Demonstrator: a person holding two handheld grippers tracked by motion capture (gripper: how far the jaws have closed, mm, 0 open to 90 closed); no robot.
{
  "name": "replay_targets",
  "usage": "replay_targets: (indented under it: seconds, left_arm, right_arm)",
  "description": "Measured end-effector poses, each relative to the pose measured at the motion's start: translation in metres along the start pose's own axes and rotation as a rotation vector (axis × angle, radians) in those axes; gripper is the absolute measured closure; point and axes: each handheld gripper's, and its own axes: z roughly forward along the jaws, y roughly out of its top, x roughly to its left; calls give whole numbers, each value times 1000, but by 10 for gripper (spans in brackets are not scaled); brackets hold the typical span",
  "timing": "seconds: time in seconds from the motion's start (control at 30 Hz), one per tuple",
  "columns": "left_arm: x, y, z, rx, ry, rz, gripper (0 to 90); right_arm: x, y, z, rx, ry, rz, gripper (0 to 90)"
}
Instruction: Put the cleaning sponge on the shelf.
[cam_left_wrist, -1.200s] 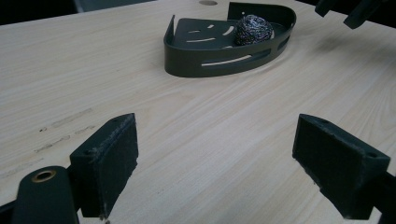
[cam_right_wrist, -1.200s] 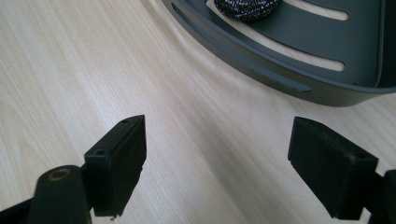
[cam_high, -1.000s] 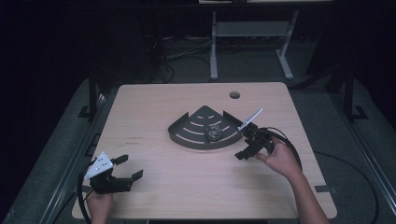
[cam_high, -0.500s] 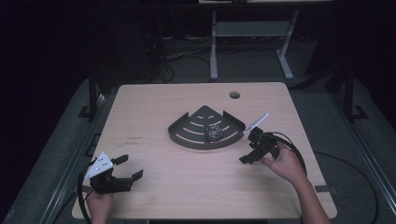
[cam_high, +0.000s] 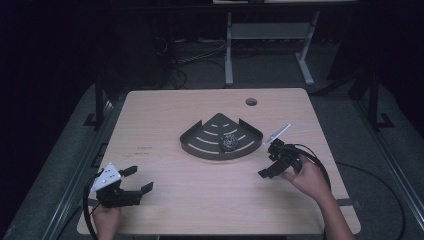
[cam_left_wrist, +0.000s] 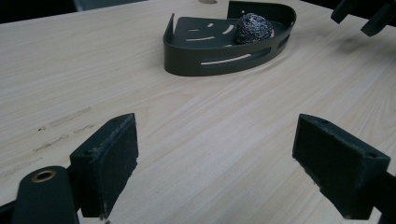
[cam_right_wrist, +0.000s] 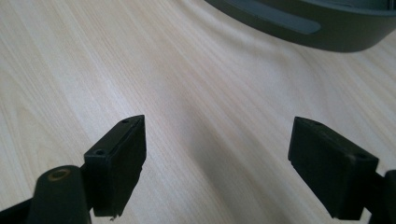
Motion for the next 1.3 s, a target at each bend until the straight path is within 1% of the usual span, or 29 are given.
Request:
replay_targets:
  seconds: [0.43,1.3]
  left_arm:
    - [-1,0,1,3,-2,-1,137]
    - [-1,0,1,6,-2,1,137]
  right_arm:
    - [-1,-18,-1,-6,-2,20,189]
    - [5,-52,-7,-29,-21,42,189]
